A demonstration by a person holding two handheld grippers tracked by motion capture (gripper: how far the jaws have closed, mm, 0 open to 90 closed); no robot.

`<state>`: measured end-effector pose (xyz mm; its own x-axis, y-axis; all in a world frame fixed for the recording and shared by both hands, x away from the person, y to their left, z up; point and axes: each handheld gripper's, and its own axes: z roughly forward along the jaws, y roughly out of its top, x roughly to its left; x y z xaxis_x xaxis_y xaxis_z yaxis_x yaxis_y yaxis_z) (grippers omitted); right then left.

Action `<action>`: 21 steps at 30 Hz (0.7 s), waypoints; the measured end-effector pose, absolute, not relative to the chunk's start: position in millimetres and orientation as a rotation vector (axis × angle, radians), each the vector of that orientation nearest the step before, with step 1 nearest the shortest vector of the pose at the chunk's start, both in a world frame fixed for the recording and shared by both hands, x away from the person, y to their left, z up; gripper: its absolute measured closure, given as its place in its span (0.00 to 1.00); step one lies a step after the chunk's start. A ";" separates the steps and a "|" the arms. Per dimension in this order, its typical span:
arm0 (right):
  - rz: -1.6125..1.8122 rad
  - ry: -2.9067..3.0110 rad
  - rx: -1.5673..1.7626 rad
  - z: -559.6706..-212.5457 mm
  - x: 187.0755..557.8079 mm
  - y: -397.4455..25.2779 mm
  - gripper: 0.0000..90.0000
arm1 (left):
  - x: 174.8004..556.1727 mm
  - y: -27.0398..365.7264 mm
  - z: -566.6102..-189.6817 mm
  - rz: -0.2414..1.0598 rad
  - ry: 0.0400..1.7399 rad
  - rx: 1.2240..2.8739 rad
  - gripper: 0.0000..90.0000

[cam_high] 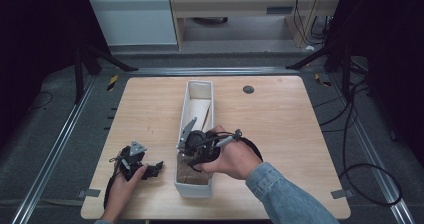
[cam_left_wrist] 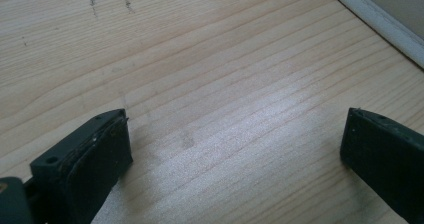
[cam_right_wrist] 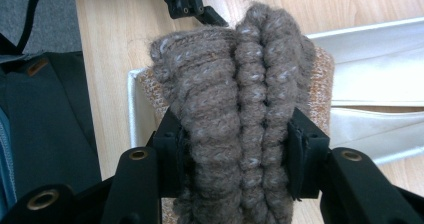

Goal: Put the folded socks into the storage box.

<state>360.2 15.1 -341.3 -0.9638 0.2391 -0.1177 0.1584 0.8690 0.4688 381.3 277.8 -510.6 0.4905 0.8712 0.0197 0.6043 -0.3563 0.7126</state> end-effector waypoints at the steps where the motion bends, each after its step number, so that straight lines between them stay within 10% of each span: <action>1: 0.698 2.872 0.312 -343.1 360.3 16.1 0.58 | 381.4 277.8 -510.6 0.531 1.209 2.089 0.00; 21: 0.708 2.890 0.336 -359.5 366.2 18.8 0.58 | 382.4 277.2 -510.8 0.532 1.210 2.086 0.00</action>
